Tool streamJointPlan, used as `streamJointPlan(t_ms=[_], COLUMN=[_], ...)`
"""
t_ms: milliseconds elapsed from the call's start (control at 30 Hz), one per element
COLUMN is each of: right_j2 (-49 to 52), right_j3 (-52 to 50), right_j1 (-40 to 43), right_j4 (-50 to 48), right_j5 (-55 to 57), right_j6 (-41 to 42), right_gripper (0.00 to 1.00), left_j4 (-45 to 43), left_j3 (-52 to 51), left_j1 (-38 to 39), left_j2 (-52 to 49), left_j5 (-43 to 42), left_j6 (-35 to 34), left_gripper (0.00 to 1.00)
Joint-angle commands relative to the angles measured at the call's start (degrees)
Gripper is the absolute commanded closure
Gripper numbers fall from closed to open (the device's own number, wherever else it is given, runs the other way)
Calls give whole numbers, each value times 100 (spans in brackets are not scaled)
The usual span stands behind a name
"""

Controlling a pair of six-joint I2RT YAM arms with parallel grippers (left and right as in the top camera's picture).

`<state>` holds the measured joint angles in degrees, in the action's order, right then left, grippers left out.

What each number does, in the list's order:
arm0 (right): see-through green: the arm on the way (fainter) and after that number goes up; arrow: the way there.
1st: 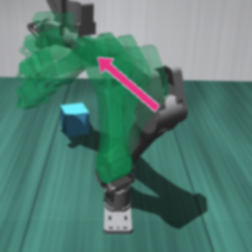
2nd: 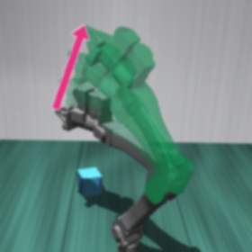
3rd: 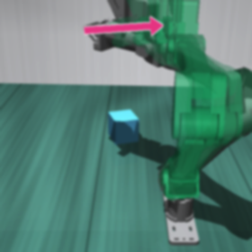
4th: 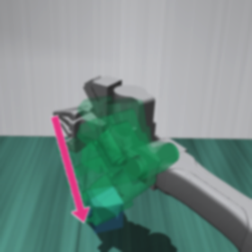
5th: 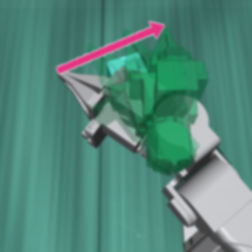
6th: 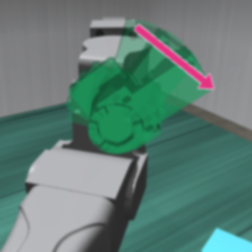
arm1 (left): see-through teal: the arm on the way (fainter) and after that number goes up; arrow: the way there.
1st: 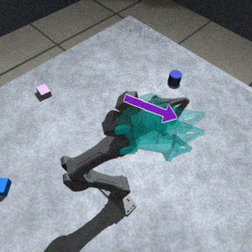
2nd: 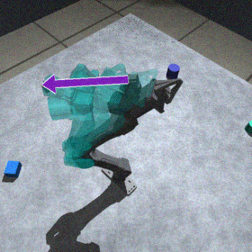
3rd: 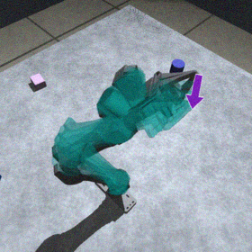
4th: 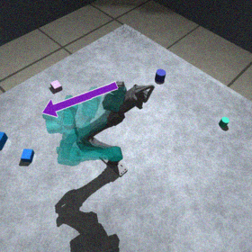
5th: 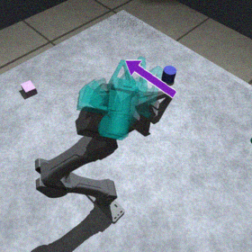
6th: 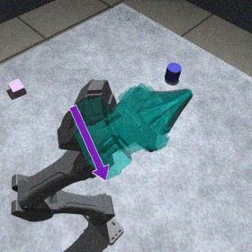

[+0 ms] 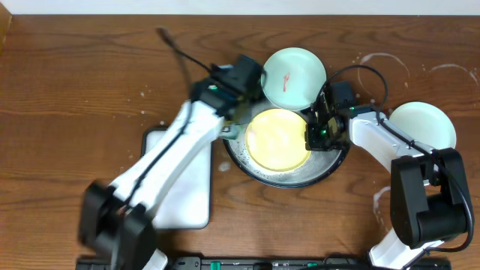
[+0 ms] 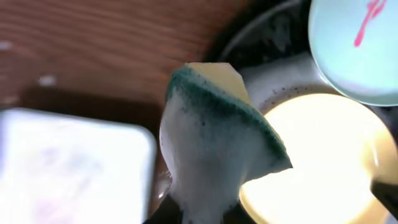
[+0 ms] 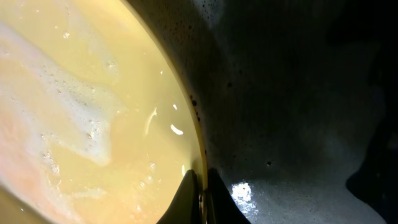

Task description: Clean dirty plates on tray and stack at the side

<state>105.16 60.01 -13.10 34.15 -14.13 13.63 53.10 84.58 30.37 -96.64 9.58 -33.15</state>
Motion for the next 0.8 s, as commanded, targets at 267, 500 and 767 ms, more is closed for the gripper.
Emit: streamJointPlan(t_ms=[267,500,767], right_j2=[317,142,-1335], right_j3=[-166,33,254], right_j1=[46,-15,-817], right_j4=[22,72,562], right_j5=[787,1110,3563], right_j6=[-160,-105,-225], right_gripper=[99,99,99], left_j4=[1239,507,39], left_j3=[-426,-1808,-2463], left_j1=[-1058,-1714,-2006], left_j2=[457,455,455], left_j5=[133,63,-61], left_j6=[358,409,463], left_gripper=[91,92,92])
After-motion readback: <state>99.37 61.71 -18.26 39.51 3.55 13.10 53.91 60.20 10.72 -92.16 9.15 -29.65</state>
